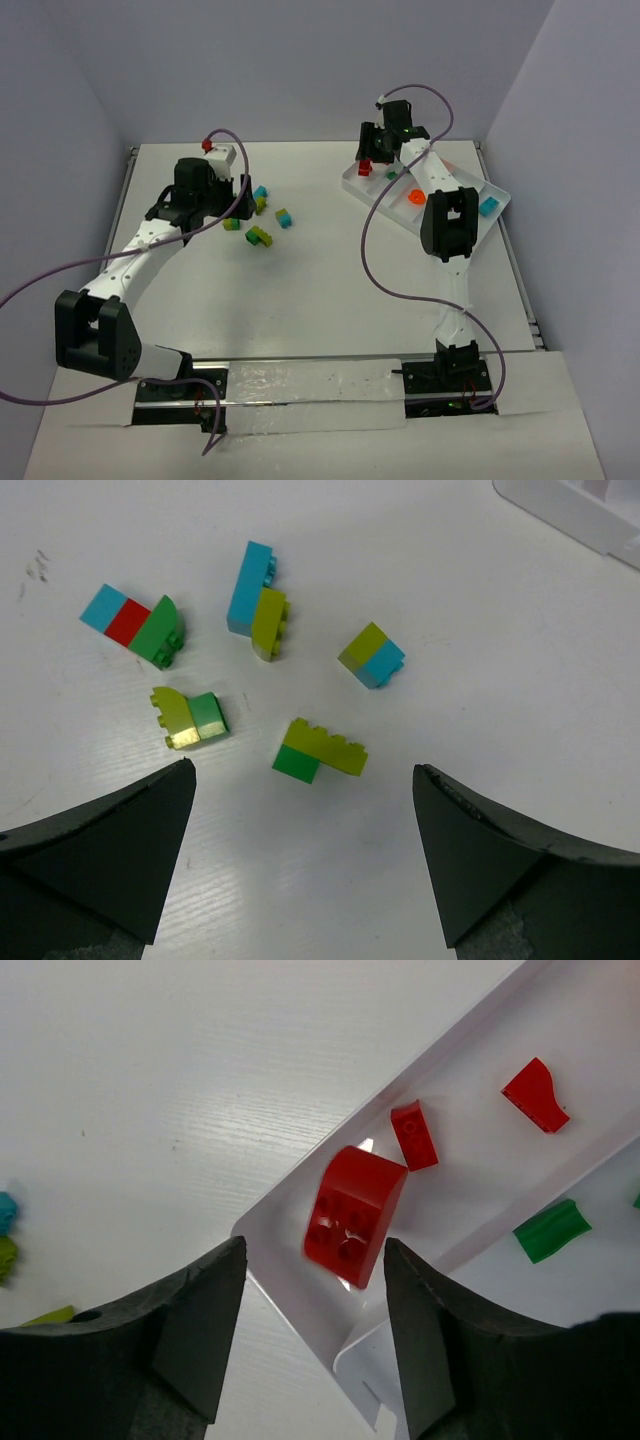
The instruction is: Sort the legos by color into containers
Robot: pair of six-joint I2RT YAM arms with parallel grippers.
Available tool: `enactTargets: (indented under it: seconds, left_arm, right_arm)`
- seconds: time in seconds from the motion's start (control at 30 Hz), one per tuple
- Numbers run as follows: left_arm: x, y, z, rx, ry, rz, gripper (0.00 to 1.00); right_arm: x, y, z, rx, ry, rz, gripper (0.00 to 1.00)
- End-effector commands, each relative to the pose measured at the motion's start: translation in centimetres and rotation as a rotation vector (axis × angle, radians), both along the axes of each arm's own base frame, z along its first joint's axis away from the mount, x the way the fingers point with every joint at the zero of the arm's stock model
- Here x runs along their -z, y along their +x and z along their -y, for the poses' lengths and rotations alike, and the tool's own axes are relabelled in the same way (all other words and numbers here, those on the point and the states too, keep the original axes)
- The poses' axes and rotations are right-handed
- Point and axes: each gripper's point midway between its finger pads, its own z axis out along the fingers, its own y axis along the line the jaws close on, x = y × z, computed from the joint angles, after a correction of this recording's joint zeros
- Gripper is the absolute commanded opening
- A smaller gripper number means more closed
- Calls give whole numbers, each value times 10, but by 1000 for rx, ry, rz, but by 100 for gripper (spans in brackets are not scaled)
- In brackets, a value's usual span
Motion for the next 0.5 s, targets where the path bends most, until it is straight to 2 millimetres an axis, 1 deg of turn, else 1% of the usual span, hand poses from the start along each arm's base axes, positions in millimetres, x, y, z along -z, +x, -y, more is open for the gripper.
enactTargets:
  seconds: [0.0, 0.03, 0.07, 0.2, 0.27, 0.33, 0.37, 0.4, 0.47]
  left_arm:
    - [-31, 19, -13, -84, -13, 70, 99]
    - [-33, 21, -17, -100, -14, 71, 99]
    - [-31, 23, -18, -102, -14, 63, 99]
    - [-31, 26, -20, -102, -19, 56, 99]
    - [-26, 25, -20, -97, -19, 52, 99]
    - [-16, 23, -17, -92, -28, 25, 99]
    - [-11, 21, -17, -97, -34, 5, 98]
    - [-1, 20, -18, -116, -37, -31, 97]
    - [10, 16, -19, -115, -28, -65, 98]
  right_arm:
    - [-17, 5, 2, 19, 16, 36, 66]
    - [-20, 6, 3, 22, 15, 42, 68]
    - [-24, 5, 3, 20, 16, 45, 71]
    - [-50, -2, 0, 5, 34, 61, 74]
    - [-71, -11, -4, -15, 68, 79, 77]
    - [-85, -23, -12, -42, 104, 80, 77]
    - [-100, -30, -14, -50, 121, 96, 78]
    - [-107, -38, -16, -64, 138, 97, 78]
    - [-113, -49, -23, -91, 151, 94, 80]
